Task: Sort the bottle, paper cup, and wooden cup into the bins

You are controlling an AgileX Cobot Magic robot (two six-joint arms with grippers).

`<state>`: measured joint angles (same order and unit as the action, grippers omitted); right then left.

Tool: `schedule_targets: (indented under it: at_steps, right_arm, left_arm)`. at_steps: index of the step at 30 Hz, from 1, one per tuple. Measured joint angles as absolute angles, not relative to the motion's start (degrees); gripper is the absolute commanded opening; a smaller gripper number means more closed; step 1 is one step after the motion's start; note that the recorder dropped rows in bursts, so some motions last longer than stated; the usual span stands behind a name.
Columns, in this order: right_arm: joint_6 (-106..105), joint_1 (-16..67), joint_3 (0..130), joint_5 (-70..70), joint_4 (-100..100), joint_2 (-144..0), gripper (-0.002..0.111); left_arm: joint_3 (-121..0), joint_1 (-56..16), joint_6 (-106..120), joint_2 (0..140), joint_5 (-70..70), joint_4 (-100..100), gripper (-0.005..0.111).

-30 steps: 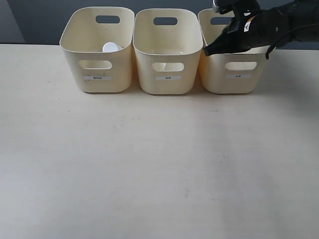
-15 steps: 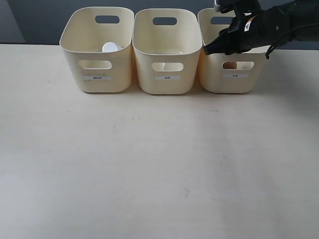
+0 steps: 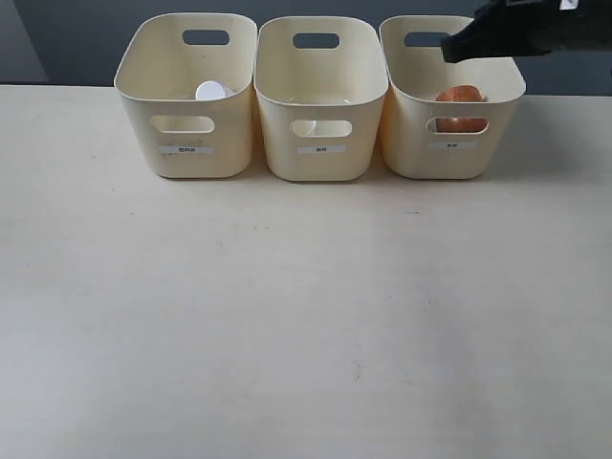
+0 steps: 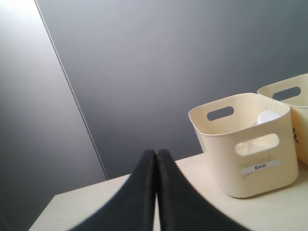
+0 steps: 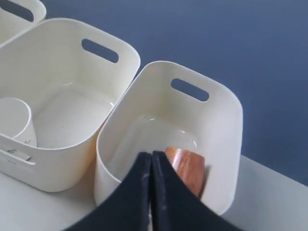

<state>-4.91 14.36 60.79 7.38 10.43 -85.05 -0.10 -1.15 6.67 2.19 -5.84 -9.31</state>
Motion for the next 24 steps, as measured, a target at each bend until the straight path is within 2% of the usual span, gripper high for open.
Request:
schedule_targets:
  at_steps: [24]
  right_arm:
    - [-4.67,14.36,32.4,9.97,2.58,-31.62,-0.001]
  left_arm:
    - [-0.1,-1.15,6.67,2.19,-5.84,-9.31,0.0]
